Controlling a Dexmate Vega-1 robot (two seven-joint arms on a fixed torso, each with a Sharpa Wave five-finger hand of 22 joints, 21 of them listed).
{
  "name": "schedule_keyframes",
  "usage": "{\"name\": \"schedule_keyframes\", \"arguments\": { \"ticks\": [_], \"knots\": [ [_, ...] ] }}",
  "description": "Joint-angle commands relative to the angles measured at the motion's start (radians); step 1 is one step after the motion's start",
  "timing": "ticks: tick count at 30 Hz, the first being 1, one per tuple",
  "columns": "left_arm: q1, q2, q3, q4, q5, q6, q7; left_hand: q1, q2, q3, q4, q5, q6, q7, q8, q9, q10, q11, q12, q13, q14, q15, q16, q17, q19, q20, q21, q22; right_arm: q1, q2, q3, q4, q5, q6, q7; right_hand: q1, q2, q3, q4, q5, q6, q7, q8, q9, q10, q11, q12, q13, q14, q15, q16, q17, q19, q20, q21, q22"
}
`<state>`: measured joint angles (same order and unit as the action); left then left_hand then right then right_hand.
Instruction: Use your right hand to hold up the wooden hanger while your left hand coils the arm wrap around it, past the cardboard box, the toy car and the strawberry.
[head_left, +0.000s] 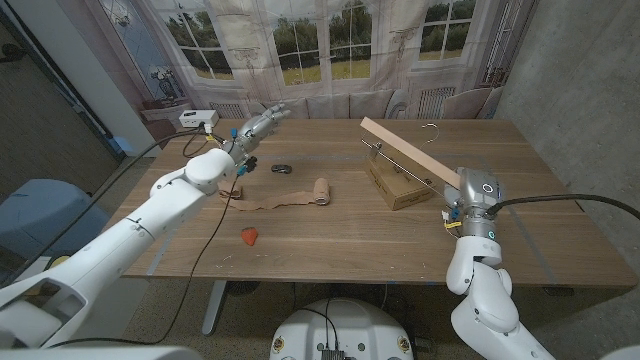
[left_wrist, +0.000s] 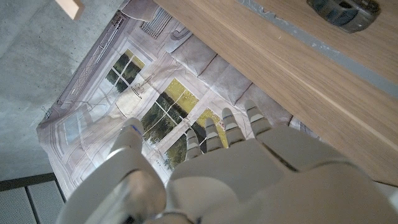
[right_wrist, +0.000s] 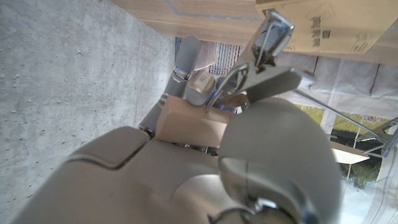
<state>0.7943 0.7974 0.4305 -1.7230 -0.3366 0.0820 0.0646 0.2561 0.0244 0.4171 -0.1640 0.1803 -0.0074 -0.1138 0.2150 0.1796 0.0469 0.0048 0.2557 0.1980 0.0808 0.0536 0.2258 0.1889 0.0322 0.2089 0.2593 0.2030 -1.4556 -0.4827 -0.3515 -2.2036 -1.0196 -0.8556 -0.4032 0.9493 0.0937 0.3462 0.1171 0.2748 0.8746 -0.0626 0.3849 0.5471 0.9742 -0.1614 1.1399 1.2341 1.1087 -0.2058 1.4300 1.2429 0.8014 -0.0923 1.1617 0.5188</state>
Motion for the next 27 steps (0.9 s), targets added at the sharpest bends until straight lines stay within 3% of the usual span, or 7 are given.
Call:
{"name": "schedule_keyframes", "arguments": {
  "ticks": [1, 7, 15, 21, 27],
  "knots": [
    [-0.027, 0.118, 0.029, -0.117, 0.062, 0.143, -0.090, 0.026, -0.004, 0.005, -0.009, 0.005, 0.004, 0.011, 0.006, 0.002, -0.001, 0.003, 0.004, 0.003, 0.003, 0.002, -0.004, 0.005, 0.002, 0.004, 0.004, 0.001, -0.084, -0.044, 0.061, -0.062, 0.194, 0.047, -0.248, -0.073, 0.082, 0.003, 0.005, 0.007, -0.003, 0.004, 0.017, 0.020, 0.004, -0.010, 0.017, 0.004, -0.004, -0.007, 0.021, 0.005, 0.002, -0.073, 0.015, 0.000],
    [-0.076, 0.169, 0.067, -0.169, 0.111, 0.234, -0.166, 0.056, -0.025, 0.003, -0.016, 0.013, 0.020, 0.027, 0.010, 0.004, 0.009, 0.007, 0.006, 0.006, 0.013, -0.005, -0.003, 0.006, 0.008, 0.003, 0.005, 0.001, -0.127, -0.056, 0.092, -0.086, 0.250, 0.080, -0.326, -0.074, 0.081, 0.004, 0.007, 0.009, -0.010, 0.002, 0.028, 0.037, 0.001, -0.013, 0.029, 0.004, -0.006, -0.007, 0.039, 0.005, -0.005, -0.075, 0.027, 0.003],
    [-0.124, 0.200, 0.104, -0.190, 0.150, 0.266, -0.266, 0.101, -0.056, -0.001, -0.021, 0.030, 0.018, 0.040, 0.007, 0.005, 0.013, 0.001, 0.005, 0.009, 0.002, -0.009, -0.010, 0.008, 0.016, 0.002, 0.004, -0.001, -0.162, -0.066, 0.130, -0.095, 0.312, 0.143, -0.408, -0.078, 0.083, 0.005, 0.013, 0.013, -0.030, 0.000, 0.039, 0.060, 0.008, -0.020, 0.050, 0.006, -0.008, -0.007, 0.061, 0.005, -0.012, -0.079, 0.042, 0.002],
    [-0.156, 0.223, 0.133, -0.229, 0.201, 0.321, -0.317, 0.199, -0.097, -0.003, -0.023, 0.066, 0.018, 0.049, 0.005, 0.007, 0.030, -0.042, 0.009, 0.016, 0.004, -0.016, -0.012, 0.009, 0.030, 0.001, 0.001, -0.004, -0.169, -0.068, 0.137, -0.090, 0.328, 0.164, -0.449, -0.081, 0.088, 0.008, 0.018, 0.015, -0.036, -0.001, 0.049, 0.076, 0.011, -0.021, 0.065, 0.006, -0.009, -0.007, 0.076, 0.005, -0.010, -0.080, 0.054, 0.003],
    [-0.209, 0.234, 0.181, -0.269, 0.272, 0.403, -0.388, 0.307, -0.133, -0.005, -0.020, 0.102, 0.041, 0.050, 0.012, 0.009, 0.017, -0.061, 0.002, 0.022, -0.009, -0.018, -0.019, 0.010, 0.037, 0.002, -0.003, -0.005, -0.168, -0.074, 0.131, -0.086, 0.331, 0.169, -0.470, -0.083, 0.089, 0.011, 0.020, 0.016, -0.041, -0.001, 0.057, 0.088, 0.014, -0.021, 0.076, 0.007, -0.009, -0.007, 0.087, 0.005, -0.012, -0.081, 0.060, -0.001]
  ]
}}
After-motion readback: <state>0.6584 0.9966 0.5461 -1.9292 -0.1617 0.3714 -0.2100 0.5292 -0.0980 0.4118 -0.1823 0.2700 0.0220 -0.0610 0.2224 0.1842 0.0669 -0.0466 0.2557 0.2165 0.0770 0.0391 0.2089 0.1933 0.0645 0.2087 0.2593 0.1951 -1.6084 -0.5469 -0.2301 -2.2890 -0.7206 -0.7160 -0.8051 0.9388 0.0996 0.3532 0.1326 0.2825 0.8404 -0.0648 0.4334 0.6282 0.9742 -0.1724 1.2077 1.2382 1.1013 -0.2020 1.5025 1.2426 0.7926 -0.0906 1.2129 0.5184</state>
